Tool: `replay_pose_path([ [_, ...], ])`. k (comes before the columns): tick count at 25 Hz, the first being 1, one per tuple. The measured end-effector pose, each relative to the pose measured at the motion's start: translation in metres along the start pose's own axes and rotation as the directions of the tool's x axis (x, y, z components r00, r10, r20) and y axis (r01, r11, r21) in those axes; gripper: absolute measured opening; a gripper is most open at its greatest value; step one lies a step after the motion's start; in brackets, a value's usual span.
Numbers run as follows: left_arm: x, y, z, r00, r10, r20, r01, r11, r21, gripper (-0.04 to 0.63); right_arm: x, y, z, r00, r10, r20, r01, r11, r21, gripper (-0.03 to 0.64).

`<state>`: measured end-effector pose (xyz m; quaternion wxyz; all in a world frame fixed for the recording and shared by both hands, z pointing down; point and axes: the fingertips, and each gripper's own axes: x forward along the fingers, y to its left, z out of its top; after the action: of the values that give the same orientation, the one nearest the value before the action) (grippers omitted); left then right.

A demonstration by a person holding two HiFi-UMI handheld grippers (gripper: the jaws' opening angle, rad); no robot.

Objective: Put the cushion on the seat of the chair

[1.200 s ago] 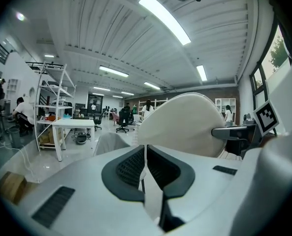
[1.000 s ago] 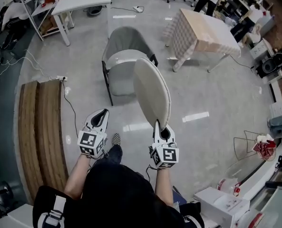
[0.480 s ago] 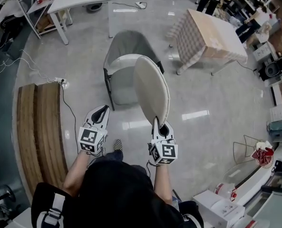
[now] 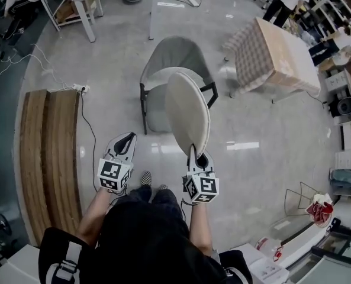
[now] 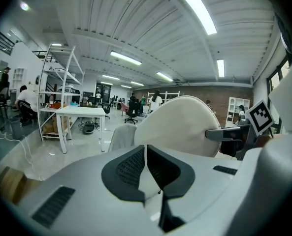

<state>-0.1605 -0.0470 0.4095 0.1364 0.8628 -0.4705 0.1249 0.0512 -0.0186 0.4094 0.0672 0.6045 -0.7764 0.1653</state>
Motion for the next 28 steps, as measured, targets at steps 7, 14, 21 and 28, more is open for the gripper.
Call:
replay_pose_path([
  [7,0.011,0.039,-0.037,0.997,0.057,-0.048,-0.059,0.997,-0.048,0.031,0.055,0.013,-0.031,0.995,0.064,-0.070,-0.060,0.996,0.060,0.054],
  [14,0.035,0.063,-0.074,0.992,0.091,-0.088,-0.097,0.993,-0.069,0.031,0.108,0.007,-0.077,0.987,0.101,-0.123,-0.086,0.989,0.123,0.054],
  [21,0.062,0.077,-0.105,0.984,0.137,-0.117,-0.146,0.986,-0.079,0.031,0.153,-0.002,-0.119,0.977,0.129,-0.169,-0.100,0.980,0.174,0.054],
  [28,0.081,0.083,-0.136,0.975,0.156,-0.159,-0.172,0.981,-0.092,0.031,0.191,-0.009,-0.156,0.964,0.163,-0.209,-0.122,0.973,0.196,0.054],
])
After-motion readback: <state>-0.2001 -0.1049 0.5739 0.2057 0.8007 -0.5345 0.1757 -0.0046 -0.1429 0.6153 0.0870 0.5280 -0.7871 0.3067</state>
